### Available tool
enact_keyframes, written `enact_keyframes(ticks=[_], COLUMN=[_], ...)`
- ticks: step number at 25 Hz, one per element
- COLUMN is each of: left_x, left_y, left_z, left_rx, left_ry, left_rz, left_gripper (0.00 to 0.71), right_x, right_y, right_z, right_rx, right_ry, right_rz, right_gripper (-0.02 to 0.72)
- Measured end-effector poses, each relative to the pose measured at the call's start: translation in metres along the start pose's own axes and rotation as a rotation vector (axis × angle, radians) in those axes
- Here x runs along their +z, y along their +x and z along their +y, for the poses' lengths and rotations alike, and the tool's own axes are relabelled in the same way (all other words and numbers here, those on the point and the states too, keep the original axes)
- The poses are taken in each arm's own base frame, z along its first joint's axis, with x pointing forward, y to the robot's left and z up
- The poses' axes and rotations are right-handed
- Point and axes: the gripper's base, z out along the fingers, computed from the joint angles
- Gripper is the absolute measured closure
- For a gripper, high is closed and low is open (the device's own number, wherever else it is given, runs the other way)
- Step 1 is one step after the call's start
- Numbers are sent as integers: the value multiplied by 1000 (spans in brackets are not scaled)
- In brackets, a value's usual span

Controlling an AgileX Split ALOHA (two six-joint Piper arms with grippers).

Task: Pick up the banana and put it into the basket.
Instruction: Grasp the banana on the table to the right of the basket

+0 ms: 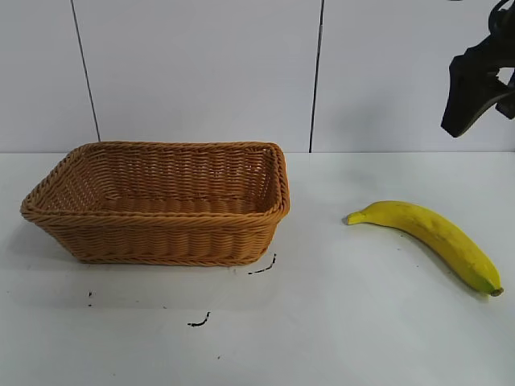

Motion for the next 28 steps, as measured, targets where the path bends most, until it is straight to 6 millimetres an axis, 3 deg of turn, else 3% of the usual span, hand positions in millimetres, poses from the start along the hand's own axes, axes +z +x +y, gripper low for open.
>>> enact_keyframes(ticks=[4, 10, 16, 22, 28], left_x=[0, 0, 0, 0, 0], left_y=[0, 0, 0, 0, 0], left_z=[0, 0, 0, 0, 0], left_rx=[0, 0, 0, 0, 0], left_ry=[0, 0, 0, 0, 0], left_rz=[0, 0, 0, 0, 0], left_gripper=[15, 15, 15, 15, 15], right_x=[27, 53, 60, 63, 65], right_y=[1, 3, 1, -5, -8], right_z=[-4, -8, -9, 6, 8], right_rx=[23, 47, 50, -4, 21], right_ry=[-11, -20, -3, 81, 92], right_rz=[52, 93, 75, 98, 73], right_gripper=[50, 59, 59, 59, 59])
